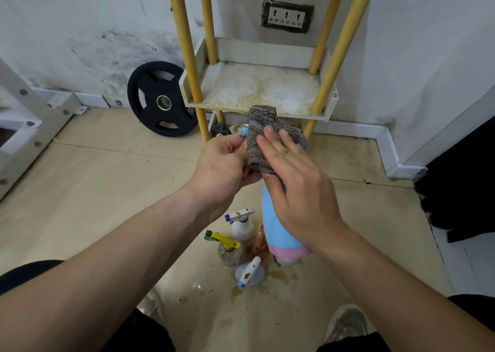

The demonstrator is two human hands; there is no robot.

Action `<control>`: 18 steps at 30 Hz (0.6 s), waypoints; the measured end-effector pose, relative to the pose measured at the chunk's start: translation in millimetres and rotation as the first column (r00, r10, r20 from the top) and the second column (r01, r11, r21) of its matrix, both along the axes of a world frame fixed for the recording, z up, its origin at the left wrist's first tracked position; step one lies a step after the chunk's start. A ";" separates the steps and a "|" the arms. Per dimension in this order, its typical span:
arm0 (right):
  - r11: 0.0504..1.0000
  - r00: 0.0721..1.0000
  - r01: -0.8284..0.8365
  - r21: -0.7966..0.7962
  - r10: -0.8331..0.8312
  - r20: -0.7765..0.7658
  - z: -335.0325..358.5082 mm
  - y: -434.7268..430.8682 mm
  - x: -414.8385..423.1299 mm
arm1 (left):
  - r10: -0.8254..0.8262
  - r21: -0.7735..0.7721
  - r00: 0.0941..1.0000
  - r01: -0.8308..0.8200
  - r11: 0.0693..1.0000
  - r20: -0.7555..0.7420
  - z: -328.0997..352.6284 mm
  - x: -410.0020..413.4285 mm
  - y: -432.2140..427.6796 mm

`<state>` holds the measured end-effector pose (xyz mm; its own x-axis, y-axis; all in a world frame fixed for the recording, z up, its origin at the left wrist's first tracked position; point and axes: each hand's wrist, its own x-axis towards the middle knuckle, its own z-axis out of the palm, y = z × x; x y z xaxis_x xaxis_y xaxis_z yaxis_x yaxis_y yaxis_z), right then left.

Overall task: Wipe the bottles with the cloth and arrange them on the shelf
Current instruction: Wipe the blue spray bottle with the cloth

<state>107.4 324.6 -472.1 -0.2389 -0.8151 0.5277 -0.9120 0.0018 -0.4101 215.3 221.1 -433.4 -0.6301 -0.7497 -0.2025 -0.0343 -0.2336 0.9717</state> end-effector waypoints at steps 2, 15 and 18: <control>1.000 0.999 -0.009 0.018 0.009 -0.032 -0.1 2.2 -6.3 | 0.006 -0.002 1.000 -0.006 1.000 0.012 0.3 2.9 -2.4; 0.992 0.998 -0.063 0.106 0.060 0.030 8.7 2.6 -8.6 | -0.060 -0.054 0.997 0.062 0.997 0.037 -2.9 6.5 1.1; 0.990 1.000 -0.012 0.140 0.012 -0.002 10.3 7.5 -17.5 | 0.004 -0.026 0.999 -0.003 1.000 0.040 -3.1 7.9 -5.9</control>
<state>89.8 332.1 -461.8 -0.2270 -0.8839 0.4089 -0.9136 0.0478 -0.4037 223.2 215.2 -436.5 -0.6191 -0.7573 -0.2078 -0.0721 -0.2086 0.9753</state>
